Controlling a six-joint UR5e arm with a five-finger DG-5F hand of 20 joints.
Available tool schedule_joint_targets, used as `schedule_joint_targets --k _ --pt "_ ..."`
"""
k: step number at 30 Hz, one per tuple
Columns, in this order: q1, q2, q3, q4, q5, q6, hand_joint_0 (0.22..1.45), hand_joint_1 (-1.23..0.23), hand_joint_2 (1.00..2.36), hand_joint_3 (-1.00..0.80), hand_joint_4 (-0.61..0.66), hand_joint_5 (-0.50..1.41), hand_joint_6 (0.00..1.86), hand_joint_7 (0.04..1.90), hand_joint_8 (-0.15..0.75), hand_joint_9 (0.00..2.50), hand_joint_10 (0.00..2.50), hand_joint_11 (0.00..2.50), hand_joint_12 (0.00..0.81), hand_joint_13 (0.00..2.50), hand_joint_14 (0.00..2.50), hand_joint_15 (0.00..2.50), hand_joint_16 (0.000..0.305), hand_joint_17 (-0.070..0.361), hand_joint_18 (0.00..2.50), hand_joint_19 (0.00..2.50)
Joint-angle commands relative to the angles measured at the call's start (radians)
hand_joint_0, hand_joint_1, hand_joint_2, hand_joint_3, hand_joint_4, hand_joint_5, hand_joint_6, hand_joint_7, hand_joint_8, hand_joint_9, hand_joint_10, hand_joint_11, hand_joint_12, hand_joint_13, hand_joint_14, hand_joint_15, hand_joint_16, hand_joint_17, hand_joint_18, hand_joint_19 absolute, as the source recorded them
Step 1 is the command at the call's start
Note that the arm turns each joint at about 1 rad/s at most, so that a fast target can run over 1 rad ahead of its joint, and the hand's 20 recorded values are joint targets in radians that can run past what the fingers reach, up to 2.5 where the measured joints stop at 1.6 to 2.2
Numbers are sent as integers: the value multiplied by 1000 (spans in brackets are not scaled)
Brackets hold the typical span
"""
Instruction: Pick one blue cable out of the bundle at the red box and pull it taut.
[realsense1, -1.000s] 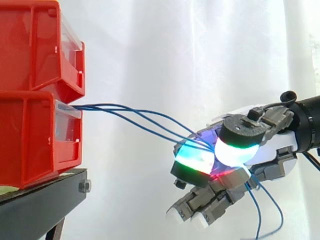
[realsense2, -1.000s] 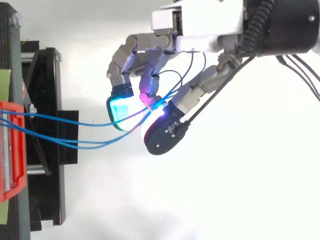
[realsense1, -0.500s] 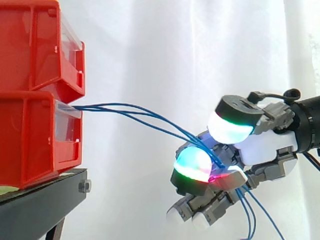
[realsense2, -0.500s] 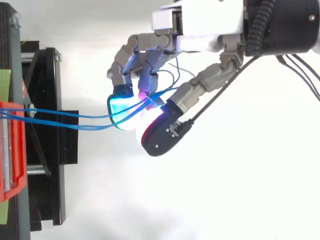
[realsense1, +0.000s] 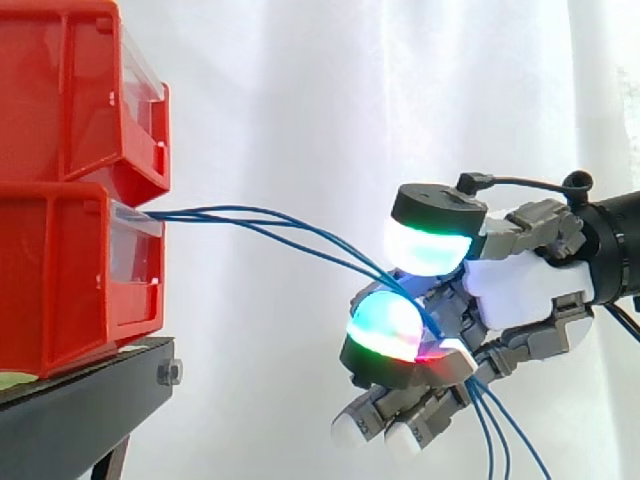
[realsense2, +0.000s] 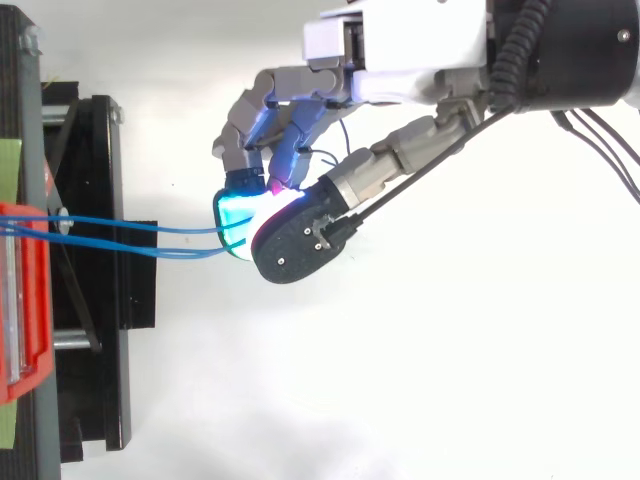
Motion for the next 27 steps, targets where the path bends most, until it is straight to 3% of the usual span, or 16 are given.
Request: schedule_joint_targets --k 1,10,27 --pt "1 0 0 1 0 0 607 -628 1010 -373 133 -194 924 862 366 783 320 1164 314 289 3 65 51 114 400 189" --pt "-1 0 0 1 1 -1 634 -712 1015 -266 126 -188 941 858 370 797 363 1152 312 322 3 59 50 113 441 179" --pt "1 0 0 -1 1 -1 722 -843 1013 -327 25 -190 944 884 373 808 346 1150 316 359 1 60 49 111 496 159"
